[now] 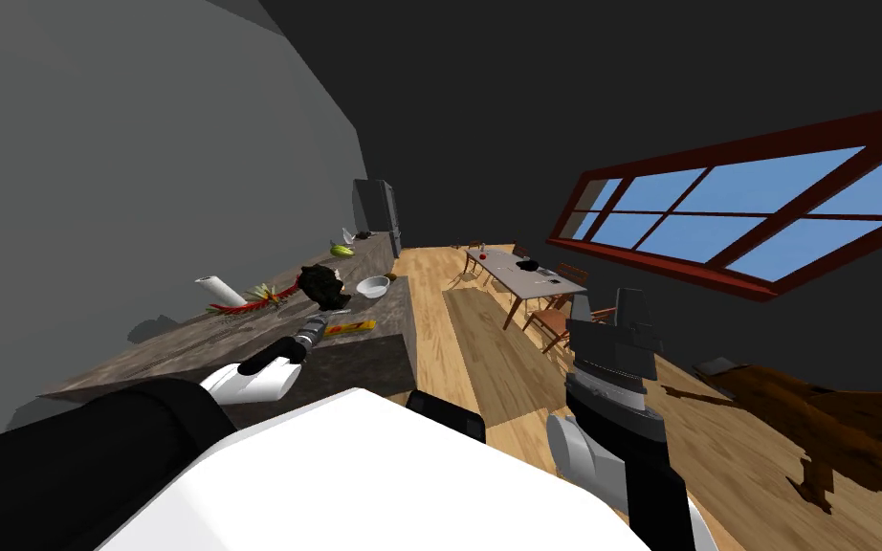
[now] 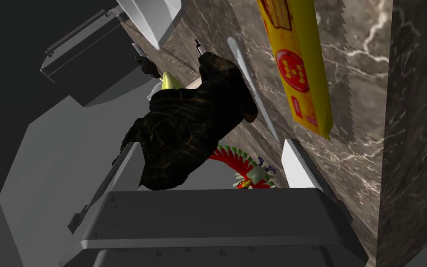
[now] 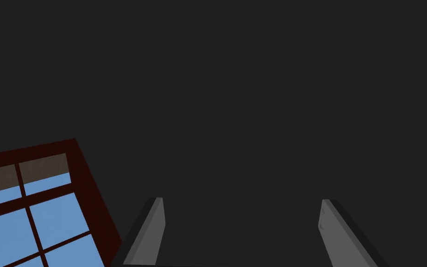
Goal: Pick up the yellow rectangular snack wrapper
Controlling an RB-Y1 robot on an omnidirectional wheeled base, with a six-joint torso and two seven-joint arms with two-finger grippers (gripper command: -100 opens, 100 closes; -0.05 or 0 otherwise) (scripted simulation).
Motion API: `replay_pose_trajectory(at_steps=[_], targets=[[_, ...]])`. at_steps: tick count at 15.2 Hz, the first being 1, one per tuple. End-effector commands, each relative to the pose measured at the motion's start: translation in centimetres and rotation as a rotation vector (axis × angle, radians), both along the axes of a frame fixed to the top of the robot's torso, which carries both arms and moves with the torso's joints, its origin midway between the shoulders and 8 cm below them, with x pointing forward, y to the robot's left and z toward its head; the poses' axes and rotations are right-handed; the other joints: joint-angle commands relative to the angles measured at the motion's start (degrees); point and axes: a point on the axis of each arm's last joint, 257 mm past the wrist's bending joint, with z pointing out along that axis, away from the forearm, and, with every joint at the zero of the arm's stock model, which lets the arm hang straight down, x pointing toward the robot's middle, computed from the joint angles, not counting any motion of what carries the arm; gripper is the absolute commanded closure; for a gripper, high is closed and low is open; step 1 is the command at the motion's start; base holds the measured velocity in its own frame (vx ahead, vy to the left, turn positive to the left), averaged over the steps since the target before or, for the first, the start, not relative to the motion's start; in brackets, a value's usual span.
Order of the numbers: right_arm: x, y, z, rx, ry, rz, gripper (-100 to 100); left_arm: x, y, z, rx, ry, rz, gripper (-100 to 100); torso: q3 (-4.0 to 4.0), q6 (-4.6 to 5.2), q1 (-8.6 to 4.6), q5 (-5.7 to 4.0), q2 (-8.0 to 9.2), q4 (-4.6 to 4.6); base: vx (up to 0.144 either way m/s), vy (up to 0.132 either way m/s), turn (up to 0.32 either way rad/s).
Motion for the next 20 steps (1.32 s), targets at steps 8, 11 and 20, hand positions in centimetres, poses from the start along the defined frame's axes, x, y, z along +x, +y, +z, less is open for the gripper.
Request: replay_pose_trajectory(at_steps=[8, 11, 20], targets=[[0.0, 0.0, 0.0, 0.0, 0.0, 0.0, 0, -4.5, 3.2, -2.1, -0.062, 0.12, 0.122, -100, -0.03, 0.01, 0.01, 0.0, -0.05, -0.01, 0.006, 0.004, -0.101], [0.0, 0.0, 0.0, 0.0, 0.0, 0.0, 0, -6.7, 4.4, -3.0, -0.097, 0.168, 0.178, -100, -0.03, 0.03, 0.01, -0.01, -0.05, -0.01, 0.012, 0.006, -0.129], [0.0, 0.0, 0.0, 0.0, 0.0, 0.0, 0, -12.4, 6.5, -4.5, -0.207, 0.261, 0.319, -100, -0.06, 0.02, 0.02, 0.01, -0.11, -0.02, 0.019, 0.008, -0.094]])
